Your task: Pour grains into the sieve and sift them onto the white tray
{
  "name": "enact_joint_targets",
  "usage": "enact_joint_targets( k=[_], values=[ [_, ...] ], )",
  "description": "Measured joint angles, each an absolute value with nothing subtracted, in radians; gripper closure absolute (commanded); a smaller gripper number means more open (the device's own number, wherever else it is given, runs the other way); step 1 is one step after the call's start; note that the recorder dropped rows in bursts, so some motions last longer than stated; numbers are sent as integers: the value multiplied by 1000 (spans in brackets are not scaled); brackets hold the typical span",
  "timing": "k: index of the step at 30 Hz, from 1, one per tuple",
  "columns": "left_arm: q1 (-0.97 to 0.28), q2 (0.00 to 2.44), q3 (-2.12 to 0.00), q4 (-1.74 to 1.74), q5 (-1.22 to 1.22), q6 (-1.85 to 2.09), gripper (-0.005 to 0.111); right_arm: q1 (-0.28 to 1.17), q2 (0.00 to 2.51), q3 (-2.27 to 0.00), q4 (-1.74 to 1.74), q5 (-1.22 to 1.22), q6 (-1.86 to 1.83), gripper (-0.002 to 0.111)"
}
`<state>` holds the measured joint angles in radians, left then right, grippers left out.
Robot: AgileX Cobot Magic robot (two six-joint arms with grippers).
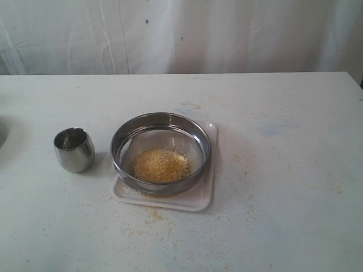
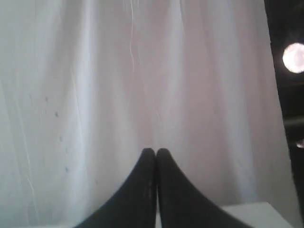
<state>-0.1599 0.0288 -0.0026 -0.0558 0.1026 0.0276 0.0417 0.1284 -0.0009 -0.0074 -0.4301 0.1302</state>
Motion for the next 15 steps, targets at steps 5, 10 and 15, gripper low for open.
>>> enact_joint_targets(
  k=[5,10,15],
  values=[
    [-160,29,-3,-57,103,28,107,42,128,-1,-12,-461,497,108],
    [-160,29,-3,-57,103,28,107,42,143,-74,-246,-266,815,108],
    [-160,29,-3,-57,103,28,107,71,264,-275,-457,-82,997,108]
  ],
)
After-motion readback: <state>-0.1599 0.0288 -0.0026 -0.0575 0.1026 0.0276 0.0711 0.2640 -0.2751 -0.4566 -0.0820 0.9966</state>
